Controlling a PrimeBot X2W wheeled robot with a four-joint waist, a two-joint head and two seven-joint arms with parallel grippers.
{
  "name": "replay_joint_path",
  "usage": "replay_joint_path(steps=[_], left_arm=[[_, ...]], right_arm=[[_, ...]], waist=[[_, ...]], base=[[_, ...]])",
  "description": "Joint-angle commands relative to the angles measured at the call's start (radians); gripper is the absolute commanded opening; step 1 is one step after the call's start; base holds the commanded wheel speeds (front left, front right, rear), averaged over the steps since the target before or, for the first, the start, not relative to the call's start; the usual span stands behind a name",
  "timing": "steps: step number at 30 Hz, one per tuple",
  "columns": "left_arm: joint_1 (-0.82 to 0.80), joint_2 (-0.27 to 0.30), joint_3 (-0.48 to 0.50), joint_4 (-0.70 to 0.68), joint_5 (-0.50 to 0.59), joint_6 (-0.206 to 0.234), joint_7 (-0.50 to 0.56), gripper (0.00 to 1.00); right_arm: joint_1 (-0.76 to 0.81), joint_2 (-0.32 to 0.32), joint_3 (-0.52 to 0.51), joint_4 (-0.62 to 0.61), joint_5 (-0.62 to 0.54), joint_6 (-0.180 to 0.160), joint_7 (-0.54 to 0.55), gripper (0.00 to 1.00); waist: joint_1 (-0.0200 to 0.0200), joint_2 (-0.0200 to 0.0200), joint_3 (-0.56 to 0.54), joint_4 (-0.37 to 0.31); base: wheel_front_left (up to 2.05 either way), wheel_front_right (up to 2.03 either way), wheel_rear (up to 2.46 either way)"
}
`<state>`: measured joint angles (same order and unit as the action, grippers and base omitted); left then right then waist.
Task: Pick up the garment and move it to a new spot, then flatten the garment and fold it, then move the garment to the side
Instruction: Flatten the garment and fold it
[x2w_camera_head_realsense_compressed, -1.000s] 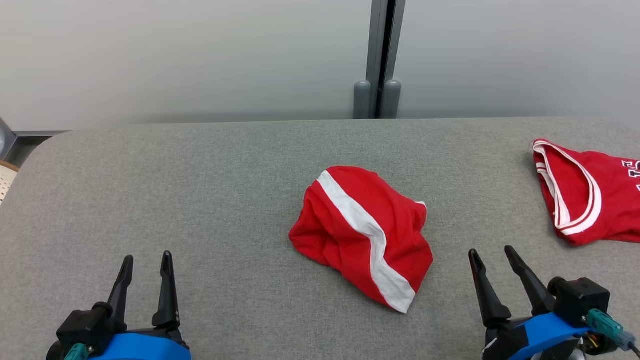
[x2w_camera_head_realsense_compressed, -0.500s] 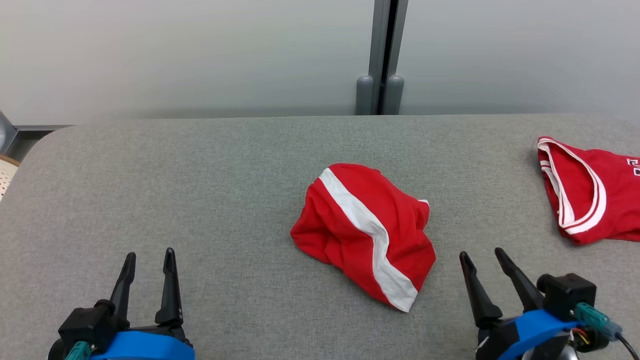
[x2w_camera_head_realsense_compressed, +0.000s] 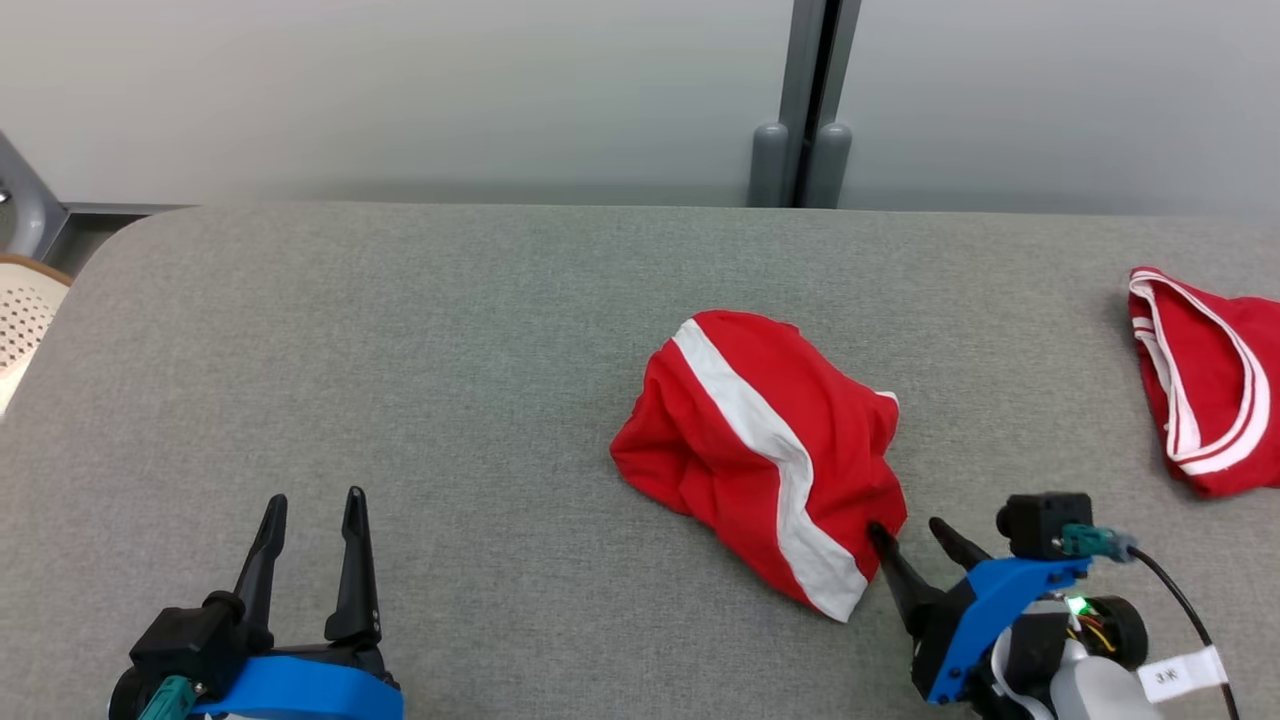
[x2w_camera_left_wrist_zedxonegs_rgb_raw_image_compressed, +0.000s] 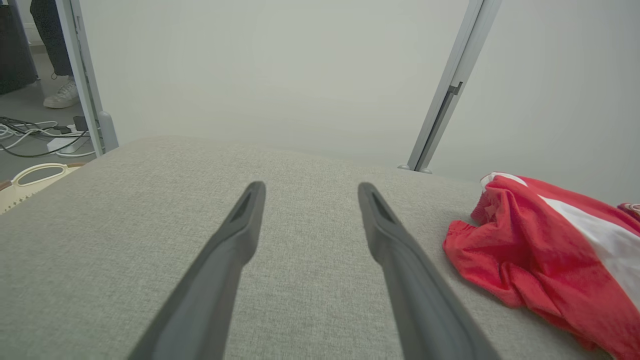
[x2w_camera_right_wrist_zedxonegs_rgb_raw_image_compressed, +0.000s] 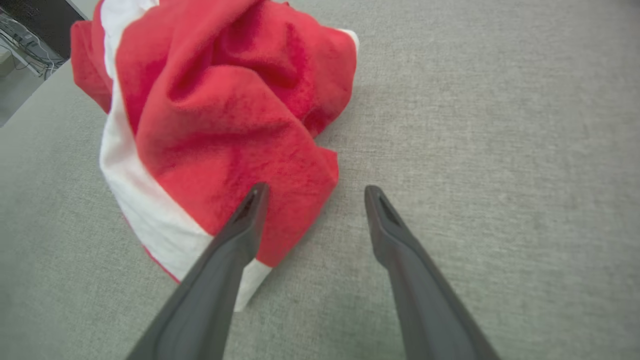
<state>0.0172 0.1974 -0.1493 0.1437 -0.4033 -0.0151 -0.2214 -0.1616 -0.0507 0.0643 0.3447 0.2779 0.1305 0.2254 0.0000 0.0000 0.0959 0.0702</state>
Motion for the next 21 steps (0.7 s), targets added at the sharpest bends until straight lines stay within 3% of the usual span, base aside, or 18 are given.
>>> replay_joint_path(steps=[1, 9, 10, 11, 13, 21], left_arm=[[-0.013, 0.003, -0.004, -0.003, 0.000, 0.002, 0.003, 1.00], [-0.009, 0.007, -0.012, -0.010, -0.003, 0.007, 0.005, 1.00], [-0.006, 0.007, -0.012, -0.011, -0.004, 0.008, 0.005, 1.00], [-0.003, 0.008, -0.013, -0.012, -0.006, 0.008, 0.005, 1.00], [0.002, 0.009, -0.014, -0.015, -0.006, 0.011, 0.007, 1.00], [0.010, 0.006, -0.021, -0.023, -0.008, 0.016, 0.008, 1.00]], right_arm=[[-0.040, 0.000, 0.014, 0.043, 0.026, 0.001, -0.004, 1.00], [-0.139, 0.000, 0.067, 0.241, 0.152, 0.001, -0.024, 1.00], [-0.148, 0.000, 0.069, 0.257, 0.166, 0.001, -0.029, 0.82], [-0.159, 0.000, 0.071, 0.271, 0.175, 0.001, -0.035, 0.44], [-0.177, 0.000, 0.074, 0.295, 0.187, 0.001, -0.044, 0.00], [-0.238, -0.034, 0.038, 0.287, 0.002, 0.001, -0.109, 0.00]], waist=[[0.0000, 0.0000, 0.004, 0.011], [0.0000, 0.0000, 0.001, 0.041], [0.0000, 0.0000, -0.001, 0.043], [0.0000, 0.0000, -0.001, 0.045], [0.0000, 0.0000, -0.003, 0.048], [0.0000, 0.0000, -0.012, 0.058]], base=[[0.00, 0.00, 0.00], [0.00, 0.00, 0.00], [0.00, 0.00, 0.00], [0.00, 0.00, 0.00], [0.00, 0.00, 0.00], [0.00, 0.00, 0.00]])
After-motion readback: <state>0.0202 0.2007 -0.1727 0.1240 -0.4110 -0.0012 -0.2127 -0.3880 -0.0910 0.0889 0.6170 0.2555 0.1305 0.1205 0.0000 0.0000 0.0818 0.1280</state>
